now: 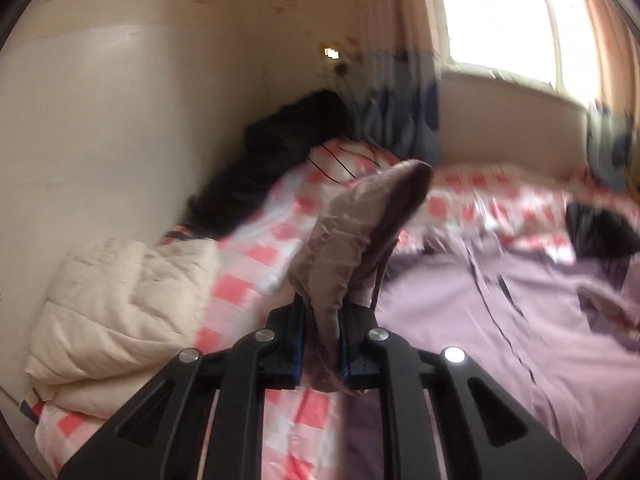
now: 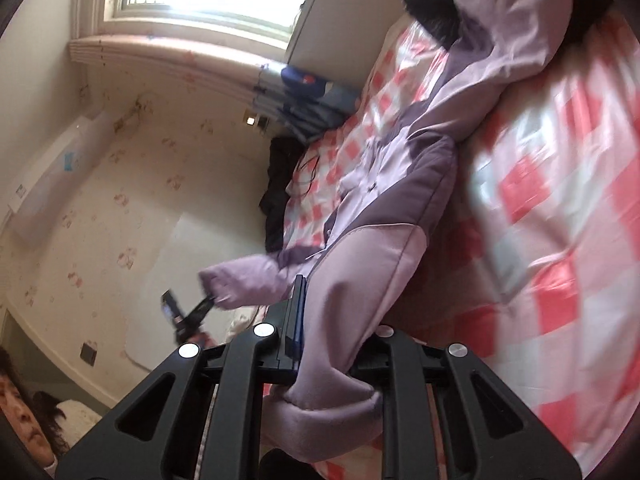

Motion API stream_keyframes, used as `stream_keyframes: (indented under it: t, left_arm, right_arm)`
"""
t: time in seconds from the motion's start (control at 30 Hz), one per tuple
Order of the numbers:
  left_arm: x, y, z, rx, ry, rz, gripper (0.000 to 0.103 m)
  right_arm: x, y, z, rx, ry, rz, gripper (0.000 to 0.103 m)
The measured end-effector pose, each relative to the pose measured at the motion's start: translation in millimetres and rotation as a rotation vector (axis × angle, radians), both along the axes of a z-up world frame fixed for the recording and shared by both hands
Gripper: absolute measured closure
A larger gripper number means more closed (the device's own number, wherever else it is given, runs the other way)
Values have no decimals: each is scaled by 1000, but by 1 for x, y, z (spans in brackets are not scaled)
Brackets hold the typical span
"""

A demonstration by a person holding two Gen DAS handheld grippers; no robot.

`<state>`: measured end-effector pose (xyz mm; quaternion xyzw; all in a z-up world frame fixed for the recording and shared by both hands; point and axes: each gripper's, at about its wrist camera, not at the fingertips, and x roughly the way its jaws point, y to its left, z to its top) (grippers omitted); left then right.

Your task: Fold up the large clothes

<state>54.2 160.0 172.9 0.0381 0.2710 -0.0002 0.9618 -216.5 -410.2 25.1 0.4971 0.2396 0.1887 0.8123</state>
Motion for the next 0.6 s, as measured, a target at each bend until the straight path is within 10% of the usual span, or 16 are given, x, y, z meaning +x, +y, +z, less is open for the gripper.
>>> stream_keyframes:
  t: [0.27, 0.4, 0.6]
  left_arm:
    - [31, 196, -7, -153, 192, 448, 78]
    - [-12, 236, 13, -187, 110, 573, 32]
    - [-59, 196, 34, -170, -6, 487, 22]
  right_arm:
    - [-16, -18, -58, -315, 466, 96, 76]
    - [-16, -17, -51, -467, 526, 117, 51]
    - [-43, -80, -23, -273, 407, 5, 39]
